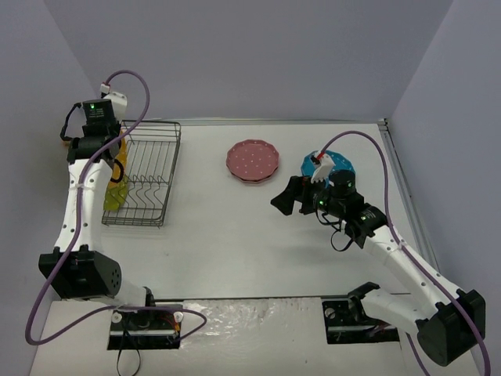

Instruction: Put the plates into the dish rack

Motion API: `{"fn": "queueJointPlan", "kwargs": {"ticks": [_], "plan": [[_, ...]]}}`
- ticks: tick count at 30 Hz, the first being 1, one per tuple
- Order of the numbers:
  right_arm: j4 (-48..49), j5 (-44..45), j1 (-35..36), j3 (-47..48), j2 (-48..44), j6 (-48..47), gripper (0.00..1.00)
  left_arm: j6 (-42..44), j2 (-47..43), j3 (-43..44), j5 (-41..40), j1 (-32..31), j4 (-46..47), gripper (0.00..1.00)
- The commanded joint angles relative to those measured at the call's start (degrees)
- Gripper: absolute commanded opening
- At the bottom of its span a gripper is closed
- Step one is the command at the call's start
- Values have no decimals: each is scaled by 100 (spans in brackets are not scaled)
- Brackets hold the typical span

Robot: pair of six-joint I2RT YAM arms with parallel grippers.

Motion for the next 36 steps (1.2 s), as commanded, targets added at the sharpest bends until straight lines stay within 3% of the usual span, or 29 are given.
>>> {"fn": "queueJointPlan", "kwargs": {"ticks": [1, 31, 33, 36], "plan": [[400, 99, 54, -29, -93, -120, 100, 544, -90, 263, -245, 327, 1252, 0], [452, 15, 36, -109, 386, -133, 100, 787, -78, -1981, 186, 679, 2716, 0], [446, 32, 36, -115, 390, -122, 100, 724, -72, -2041, 126, 679, 2796, 3], [452, 117, 36, -119, 390, -100, 100, 636, -80, -2136, 24, 679, 2933, 24]]}}
